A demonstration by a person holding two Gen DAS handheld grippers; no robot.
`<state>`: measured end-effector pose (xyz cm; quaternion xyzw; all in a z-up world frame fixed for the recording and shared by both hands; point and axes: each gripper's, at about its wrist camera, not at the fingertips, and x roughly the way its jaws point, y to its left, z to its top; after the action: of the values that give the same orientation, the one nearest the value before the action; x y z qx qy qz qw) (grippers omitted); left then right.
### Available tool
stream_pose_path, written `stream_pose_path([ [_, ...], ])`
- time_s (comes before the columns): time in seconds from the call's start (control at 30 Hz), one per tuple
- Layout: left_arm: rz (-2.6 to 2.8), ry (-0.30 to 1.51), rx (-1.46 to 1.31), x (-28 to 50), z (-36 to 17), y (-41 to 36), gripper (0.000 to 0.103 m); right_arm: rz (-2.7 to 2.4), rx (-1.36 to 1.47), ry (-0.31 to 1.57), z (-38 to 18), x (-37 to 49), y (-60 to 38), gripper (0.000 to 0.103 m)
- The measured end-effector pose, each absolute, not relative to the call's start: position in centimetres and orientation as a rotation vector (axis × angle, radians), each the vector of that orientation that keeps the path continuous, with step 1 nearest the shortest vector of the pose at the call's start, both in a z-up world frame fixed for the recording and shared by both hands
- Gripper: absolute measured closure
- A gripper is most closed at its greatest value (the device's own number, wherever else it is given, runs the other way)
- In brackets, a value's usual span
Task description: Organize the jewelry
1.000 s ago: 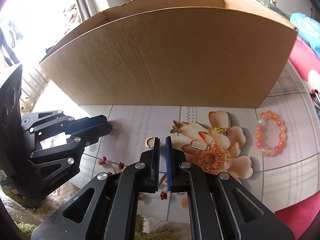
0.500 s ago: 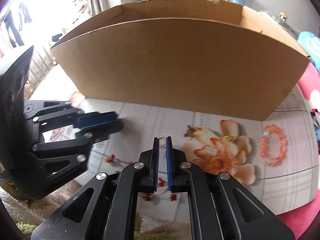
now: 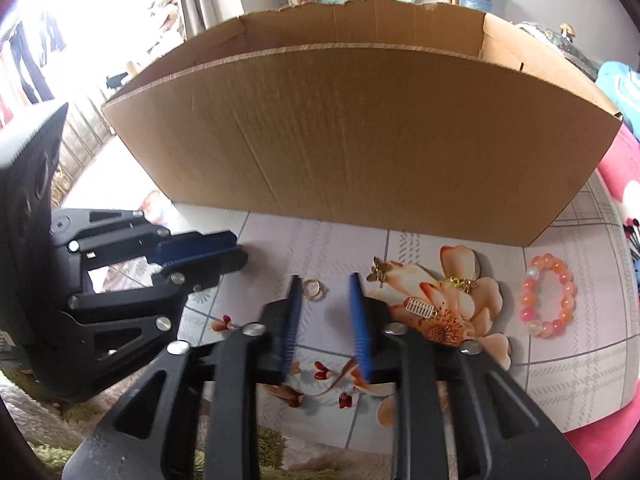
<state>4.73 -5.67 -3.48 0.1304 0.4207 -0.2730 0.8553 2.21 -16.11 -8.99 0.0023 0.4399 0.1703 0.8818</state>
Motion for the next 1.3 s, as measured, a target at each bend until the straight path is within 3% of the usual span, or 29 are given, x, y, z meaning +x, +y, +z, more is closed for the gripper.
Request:
stream_pose_path([
  [0.27,-0.574,0.885,0.274,4.7,-3.5,-5.7,0.092,0.37,-0.034,0.911,-9.2,2.4,-14.8,0.077],
  [0.47,-0.574,0.884,0.277,4.7,-3.6,-5.7,0.092,0.355,-0.067,0.904,-9.6,2.6,-14.6,0.093],
  [0.97,-0.582,0.883,0.265,4.7,-3.5,-5.5,0.092,0.349,-0.002,0.862,-6.6,1.3,-18.9,0.093],
  [1.3,-0.648,0.784,0.255,2.9,1.0,-4.9,0.092,0.37,0.037,0.77,-2.1,-0.6,-21.9,0.093],
])
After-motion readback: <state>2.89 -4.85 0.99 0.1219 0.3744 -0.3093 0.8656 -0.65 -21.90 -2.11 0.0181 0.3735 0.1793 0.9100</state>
